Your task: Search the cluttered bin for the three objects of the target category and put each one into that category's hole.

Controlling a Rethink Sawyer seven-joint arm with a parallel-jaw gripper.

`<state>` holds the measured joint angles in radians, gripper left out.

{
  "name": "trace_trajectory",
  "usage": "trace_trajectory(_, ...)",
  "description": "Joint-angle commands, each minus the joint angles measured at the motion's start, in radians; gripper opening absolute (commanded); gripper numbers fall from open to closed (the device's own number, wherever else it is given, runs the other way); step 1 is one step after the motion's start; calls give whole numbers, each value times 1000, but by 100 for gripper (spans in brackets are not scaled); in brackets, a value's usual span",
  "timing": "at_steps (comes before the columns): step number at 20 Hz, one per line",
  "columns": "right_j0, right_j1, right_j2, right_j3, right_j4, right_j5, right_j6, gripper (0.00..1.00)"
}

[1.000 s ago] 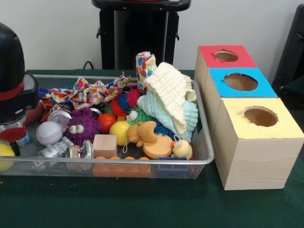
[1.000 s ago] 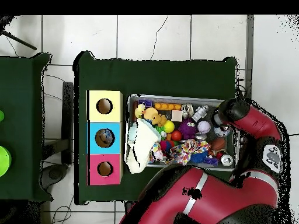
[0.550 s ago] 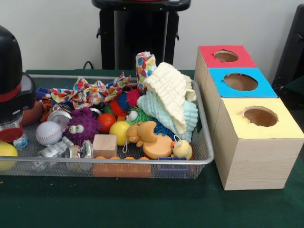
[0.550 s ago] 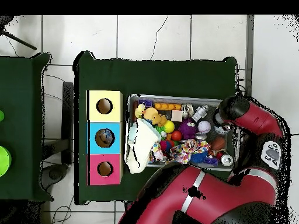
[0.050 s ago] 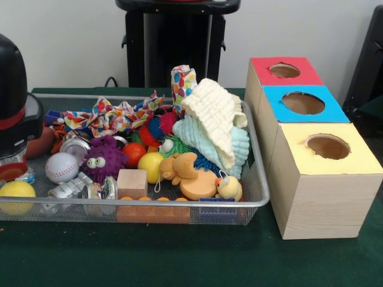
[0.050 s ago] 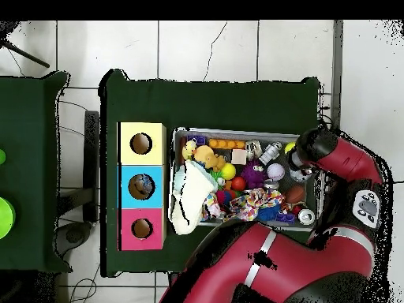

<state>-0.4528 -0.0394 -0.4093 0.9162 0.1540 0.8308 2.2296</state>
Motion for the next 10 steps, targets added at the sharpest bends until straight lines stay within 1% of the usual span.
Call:
trace_trajectory(1,-64,131,17,-10,-104,-259,73,0)
trace_trajectory(3,-58,124,10,-3,-103,-244,79,0)
trace_trajectory(4,-57,115,11,7,-95,-220,81,0)
trace_trajectory(6,-57,84,26,44,-63,-136,85,0)
trace_trajectory(8,-61,39,62,123,-18,-86,101,0)
trace_trajectory(10,-62,4,97,211,17,-107,132,0)
